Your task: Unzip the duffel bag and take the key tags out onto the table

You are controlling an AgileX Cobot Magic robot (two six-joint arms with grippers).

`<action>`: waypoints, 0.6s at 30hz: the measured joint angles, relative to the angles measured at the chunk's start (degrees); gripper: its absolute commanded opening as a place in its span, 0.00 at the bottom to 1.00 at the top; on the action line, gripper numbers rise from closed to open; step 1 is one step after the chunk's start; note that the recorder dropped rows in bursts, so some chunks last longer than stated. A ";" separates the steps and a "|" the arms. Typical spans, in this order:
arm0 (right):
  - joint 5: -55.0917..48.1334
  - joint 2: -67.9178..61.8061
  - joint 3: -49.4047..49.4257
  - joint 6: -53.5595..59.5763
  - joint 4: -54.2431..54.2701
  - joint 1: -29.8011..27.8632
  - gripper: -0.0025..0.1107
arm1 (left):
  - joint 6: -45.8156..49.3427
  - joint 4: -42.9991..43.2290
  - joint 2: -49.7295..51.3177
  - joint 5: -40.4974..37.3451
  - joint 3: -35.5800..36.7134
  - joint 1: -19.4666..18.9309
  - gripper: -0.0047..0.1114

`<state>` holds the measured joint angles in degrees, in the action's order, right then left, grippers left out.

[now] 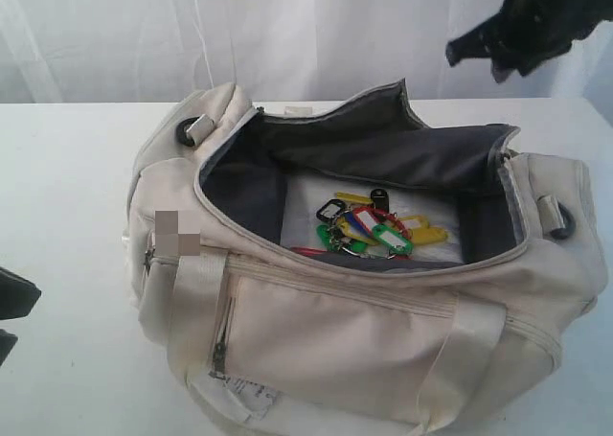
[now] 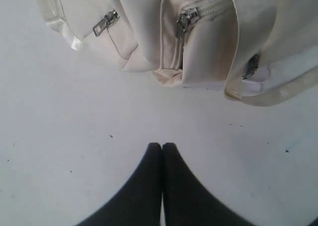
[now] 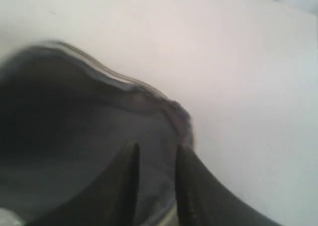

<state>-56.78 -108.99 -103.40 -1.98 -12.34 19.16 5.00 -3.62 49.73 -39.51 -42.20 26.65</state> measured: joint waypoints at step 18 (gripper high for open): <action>-9.28 -2.00 0.00 15.10 20.12 11.62 0.02 | 0.00 0.00 0.00 0.00 0.00 0.00 0.04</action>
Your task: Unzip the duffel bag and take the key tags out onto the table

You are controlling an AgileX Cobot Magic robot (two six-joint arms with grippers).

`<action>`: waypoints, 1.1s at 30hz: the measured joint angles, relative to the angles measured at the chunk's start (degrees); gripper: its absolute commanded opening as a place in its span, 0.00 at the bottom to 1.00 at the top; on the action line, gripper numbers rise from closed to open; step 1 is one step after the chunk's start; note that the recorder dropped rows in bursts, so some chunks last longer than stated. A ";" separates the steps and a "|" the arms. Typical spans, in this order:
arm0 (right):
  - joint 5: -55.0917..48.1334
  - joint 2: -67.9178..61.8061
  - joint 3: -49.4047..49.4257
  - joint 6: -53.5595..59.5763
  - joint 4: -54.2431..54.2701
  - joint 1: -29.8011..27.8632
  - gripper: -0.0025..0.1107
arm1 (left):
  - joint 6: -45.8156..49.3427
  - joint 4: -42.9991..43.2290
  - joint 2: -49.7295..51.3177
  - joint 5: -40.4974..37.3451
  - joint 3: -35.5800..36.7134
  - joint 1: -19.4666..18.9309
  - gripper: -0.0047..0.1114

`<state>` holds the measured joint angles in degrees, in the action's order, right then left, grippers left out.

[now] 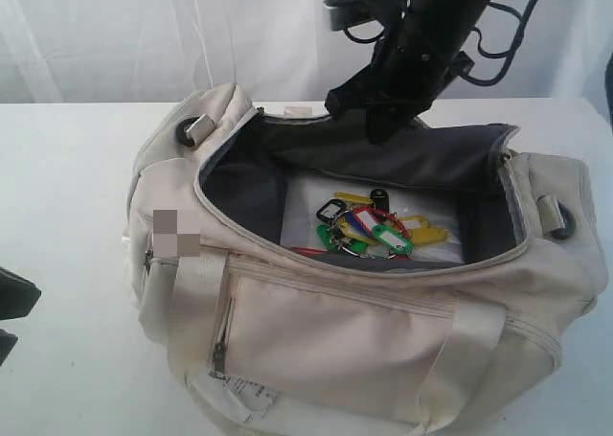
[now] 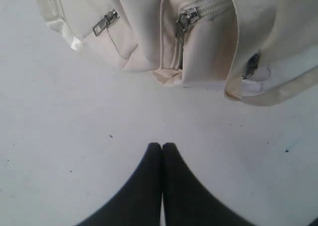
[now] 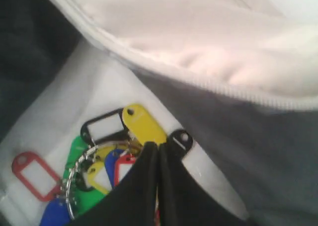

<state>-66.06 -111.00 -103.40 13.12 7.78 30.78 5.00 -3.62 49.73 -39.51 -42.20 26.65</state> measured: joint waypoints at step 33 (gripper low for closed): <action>30.27 -15.73 -2.85 -6.04 -0.58 1.24 0.02 | 0.00 -1.22 0.00 -0.44 0.00 0.00 0.04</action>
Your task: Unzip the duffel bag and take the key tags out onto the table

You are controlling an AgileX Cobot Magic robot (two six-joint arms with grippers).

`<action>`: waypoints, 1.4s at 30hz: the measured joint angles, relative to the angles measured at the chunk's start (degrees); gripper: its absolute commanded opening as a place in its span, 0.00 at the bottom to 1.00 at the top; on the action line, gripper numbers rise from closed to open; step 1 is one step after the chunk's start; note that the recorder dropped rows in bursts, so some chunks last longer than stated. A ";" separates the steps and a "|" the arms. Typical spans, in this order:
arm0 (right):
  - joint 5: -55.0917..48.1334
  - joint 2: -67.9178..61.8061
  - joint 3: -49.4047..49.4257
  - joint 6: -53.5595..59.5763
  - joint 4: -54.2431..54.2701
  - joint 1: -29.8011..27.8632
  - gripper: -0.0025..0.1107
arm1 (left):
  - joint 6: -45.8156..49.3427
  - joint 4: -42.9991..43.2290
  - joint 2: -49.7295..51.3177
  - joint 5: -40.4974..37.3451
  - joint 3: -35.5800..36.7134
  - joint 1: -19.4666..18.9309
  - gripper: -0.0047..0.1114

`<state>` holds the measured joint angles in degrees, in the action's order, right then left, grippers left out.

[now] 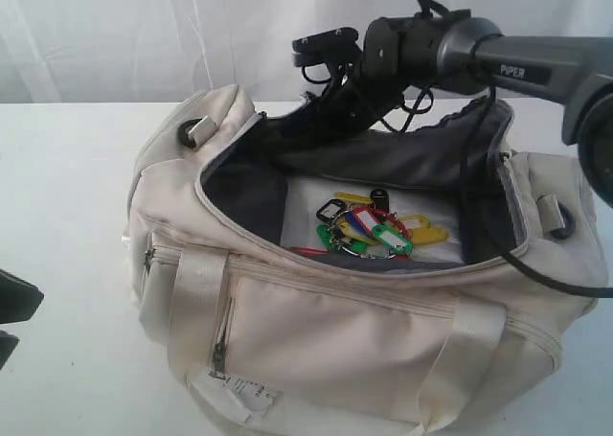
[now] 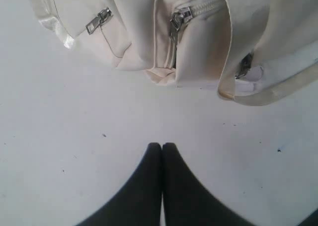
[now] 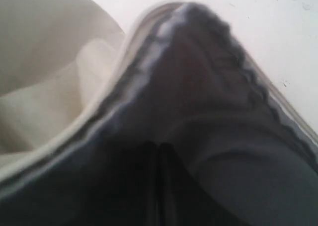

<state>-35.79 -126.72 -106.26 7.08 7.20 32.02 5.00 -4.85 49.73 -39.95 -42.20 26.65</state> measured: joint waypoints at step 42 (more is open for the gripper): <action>-11.70 74.12 48.71 -14.16 -19.87 0.00 0.02 | 12.67 -13.65 23.18 -12.98 -32.77 3.87 0.04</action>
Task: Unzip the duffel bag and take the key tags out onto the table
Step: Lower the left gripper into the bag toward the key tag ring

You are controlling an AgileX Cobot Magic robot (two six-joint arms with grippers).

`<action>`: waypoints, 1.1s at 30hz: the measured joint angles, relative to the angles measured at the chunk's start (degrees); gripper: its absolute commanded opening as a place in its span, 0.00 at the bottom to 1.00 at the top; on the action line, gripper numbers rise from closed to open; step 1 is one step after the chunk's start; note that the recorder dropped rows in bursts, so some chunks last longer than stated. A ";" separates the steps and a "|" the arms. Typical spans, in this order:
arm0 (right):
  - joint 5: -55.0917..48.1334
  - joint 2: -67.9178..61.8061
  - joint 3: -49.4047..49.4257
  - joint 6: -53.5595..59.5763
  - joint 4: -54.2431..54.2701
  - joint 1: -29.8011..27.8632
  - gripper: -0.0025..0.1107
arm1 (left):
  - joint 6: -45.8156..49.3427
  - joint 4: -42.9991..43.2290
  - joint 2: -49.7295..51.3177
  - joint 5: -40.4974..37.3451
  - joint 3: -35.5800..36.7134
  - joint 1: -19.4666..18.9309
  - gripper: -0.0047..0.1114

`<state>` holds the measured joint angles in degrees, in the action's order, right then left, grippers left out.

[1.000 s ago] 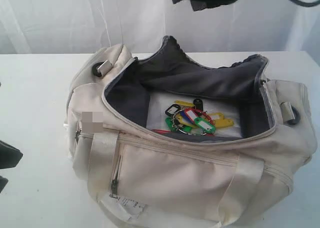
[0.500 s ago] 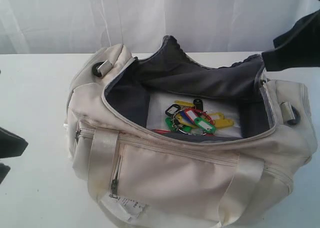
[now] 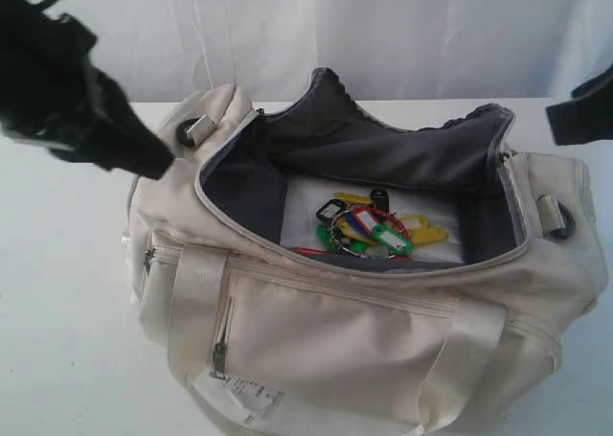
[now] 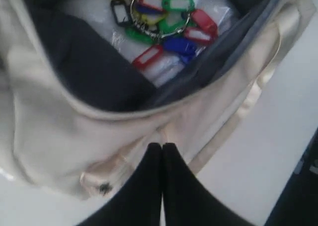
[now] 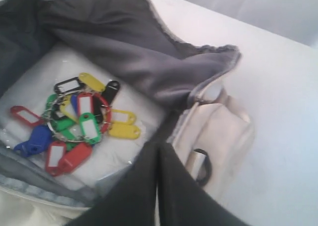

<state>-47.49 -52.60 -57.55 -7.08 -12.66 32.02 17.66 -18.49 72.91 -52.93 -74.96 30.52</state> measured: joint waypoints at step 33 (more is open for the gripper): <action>0.86 3.78 4.53 -5.78 -7.34 0.00 0.02 | 5.14 -1.03 34.38 7.69 -7.94 17.83 0.04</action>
<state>-46.64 -48.82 -53.02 -12.86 -20.00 32.02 22.80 -19.52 107.29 -45.24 -82.91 48.36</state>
